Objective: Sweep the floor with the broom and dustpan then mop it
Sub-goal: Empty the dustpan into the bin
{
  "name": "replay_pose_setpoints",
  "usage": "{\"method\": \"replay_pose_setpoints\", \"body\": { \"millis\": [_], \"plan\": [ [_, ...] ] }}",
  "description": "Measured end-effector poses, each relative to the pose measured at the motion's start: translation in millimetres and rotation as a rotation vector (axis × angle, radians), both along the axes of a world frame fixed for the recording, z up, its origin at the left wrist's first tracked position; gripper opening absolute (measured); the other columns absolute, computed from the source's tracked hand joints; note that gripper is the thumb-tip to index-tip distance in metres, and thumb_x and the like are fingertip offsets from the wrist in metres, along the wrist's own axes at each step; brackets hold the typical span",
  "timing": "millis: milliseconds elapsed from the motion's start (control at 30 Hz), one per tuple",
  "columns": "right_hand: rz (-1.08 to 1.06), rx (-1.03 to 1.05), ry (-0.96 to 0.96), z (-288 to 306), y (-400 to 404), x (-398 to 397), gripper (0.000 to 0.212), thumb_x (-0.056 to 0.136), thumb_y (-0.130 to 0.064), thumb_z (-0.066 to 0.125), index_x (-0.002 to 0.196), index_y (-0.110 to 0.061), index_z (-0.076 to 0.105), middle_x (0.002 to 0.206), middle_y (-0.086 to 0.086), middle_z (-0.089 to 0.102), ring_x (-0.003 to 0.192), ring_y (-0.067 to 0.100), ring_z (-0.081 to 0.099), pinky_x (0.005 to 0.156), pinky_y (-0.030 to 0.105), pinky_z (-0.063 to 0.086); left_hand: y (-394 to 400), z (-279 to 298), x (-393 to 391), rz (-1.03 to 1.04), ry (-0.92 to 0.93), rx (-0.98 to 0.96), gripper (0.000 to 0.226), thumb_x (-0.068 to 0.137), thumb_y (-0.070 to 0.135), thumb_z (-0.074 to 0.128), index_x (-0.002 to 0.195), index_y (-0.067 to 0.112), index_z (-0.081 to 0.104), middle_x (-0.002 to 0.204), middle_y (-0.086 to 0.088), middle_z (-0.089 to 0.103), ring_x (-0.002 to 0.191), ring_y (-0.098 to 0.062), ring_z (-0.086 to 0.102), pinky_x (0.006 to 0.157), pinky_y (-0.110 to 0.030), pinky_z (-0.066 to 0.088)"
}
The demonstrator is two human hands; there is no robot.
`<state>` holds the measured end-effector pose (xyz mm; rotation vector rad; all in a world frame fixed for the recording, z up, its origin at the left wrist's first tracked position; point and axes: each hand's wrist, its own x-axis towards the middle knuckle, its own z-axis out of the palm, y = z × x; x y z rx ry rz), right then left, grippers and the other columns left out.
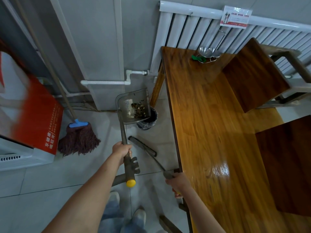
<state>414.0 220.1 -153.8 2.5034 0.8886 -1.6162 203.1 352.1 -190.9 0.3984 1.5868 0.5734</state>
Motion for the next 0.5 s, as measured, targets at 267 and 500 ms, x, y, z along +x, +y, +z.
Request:
{"method": "replay_pose_setpoints", "body": {
  "millis": [267, 500],
  "plan": [
    [-0.021, 0.0, 0.014, -10.1, -10.9, 6.0, 0.019, 0.092, -0.023, 0.062, 0.105, -0.01, 0.061, 0.064, 0.004, 0.054, 0.051, 0.014, 0.053, 0.055, 0.027, 0.055, -0.8, -9.6, 1.7, -0.044, 0.028, 0.022, 0.018, 0.086, -0.008, 0.053, 0.08, 0.007, 0.046, 0.063, -0.008, 0.042, 0.045, -0.016, 0.039, 0.037, -0.019, 0.037],
    [-0.041, 0.006, 0.028, -20.0, -19.1, 8.1, 0.025, 0.091, -0.024, 0.063, 0.111, -0.009, 0.063, 0.065, 0.004, 0.055, 0.051, 0.014, 0.053, 0.05, 0.024, 0.049, -4.0, -13.1, 1.8, -0.088, 0.058, 0.044, 0.014, 0.086, -0.006, 0.054, 0.09, 0.007, 0.049, 0.061, -0.007, 0.042, 0.044, -0.018, 0.039, 0.04, -0.023, 0.037]
  ]
}}
